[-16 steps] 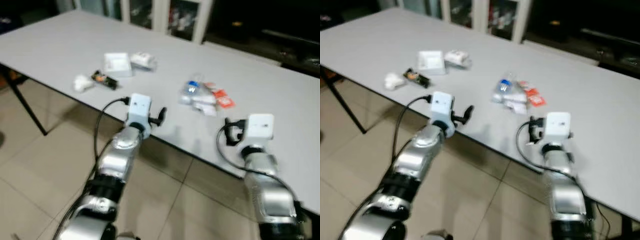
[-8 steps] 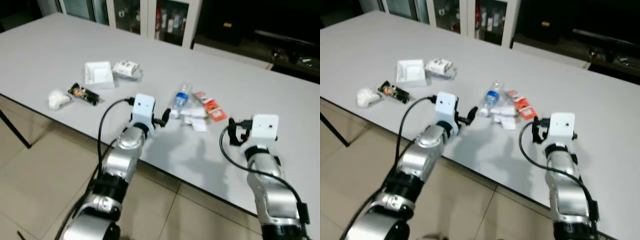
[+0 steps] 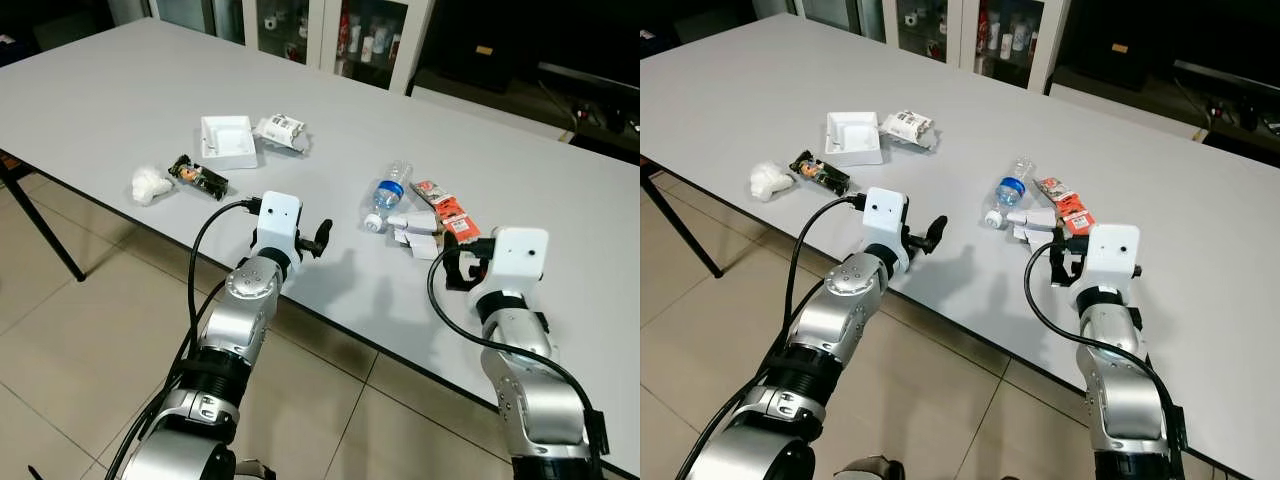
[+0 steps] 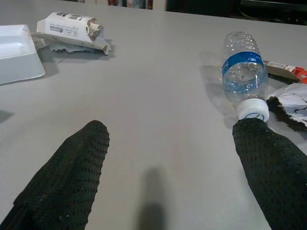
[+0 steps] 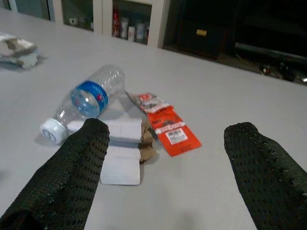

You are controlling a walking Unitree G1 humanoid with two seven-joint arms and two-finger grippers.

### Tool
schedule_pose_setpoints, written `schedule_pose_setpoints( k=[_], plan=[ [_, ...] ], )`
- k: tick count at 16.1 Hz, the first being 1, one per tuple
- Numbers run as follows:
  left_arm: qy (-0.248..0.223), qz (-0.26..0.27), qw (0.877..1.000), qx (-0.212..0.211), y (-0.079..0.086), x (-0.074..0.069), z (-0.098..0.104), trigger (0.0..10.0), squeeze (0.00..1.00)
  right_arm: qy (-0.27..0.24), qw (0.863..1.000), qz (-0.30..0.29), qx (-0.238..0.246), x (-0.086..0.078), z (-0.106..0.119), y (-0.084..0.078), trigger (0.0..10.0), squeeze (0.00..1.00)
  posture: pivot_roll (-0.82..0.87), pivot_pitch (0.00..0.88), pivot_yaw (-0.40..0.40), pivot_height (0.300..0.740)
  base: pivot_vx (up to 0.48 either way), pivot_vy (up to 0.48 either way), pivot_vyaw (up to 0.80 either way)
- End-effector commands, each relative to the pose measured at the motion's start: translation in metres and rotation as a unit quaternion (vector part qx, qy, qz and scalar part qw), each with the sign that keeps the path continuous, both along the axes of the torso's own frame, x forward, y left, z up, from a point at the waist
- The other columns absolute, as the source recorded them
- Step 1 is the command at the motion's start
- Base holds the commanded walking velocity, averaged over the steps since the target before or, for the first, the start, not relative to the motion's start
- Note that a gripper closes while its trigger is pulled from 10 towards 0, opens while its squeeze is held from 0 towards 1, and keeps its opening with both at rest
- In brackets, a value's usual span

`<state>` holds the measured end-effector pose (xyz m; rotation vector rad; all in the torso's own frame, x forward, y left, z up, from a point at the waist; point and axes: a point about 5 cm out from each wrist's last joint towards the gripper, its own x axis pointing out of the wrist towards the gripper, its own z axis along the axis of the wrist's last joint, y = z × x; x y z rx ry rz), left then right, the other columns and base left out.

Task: Picking trash to rubbish bin

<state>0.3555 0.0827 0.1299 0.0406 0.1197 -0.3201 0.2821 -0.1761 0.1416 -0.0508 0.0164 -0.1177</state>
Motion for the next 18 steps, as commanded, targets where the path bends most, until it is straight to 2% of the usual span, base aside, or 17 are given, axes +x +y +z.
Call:
schedule_pose_setpoints(
  k=[1,5,9,12,14,18],
  plan=[
    [0.002,-0.018,1.000,0.000,-0.007,-0.001,-0.002,10.0,0.00,0.006,1.000,-0.010,0.002,-0.003,0.000,-0.003,10.0,0.00,0.17,0.112,-0.065,0.740,0.000,0.000,0.00],
    [-0.001,-0.033,0.999,-0.005,-0.011,-0.004,0.001,10.0,0.00,0.028,0.999,0.032,0.027,-0.013,-0.008,0.010,10.0,0.00,0.17,0.165,-0.066,0.740,0.000,0.000,0.00],
    [-0.015,-0.017,1.000,0.003,0.004,-0.011,0.005,10.0,0.00,0.052,0.996,0.055,0.051,-0.013,-0.020,0.011,10.0,0.00,0.20,0.214,-0.079,0.740,0.000,0.000,0.00],
    [-0.029,-0.004,1.000,0.010,0.013,-0.015,0.009,10.0,0.00,0.039,0.995,0.076,0.047,-0.006,-0.017,0.012,10.0,0.00,0.23,0.231,-0.089,0.740,0.000,0.000,0.00],
    [-0.032,0.011,0.999,0.013,0.021,-0.018,0.012,10.0,0.00,0.022,0.994,0.099,0.041,0.006,-0.009,0.015,10.0,0.00,0.26,0.237,-0.101,0.740,0.000,0.000,0.00],
    [-0.035,0.026,0.999,0.016,0.027,-0.021,0.014,10.0,0.00,-0.002,0.993,0.118,0.018,0.024,0.004,0.015,10.0,0.00,0.27,0.235,-0.114,0.740,0.000,0.000,0.00]
  ],
)
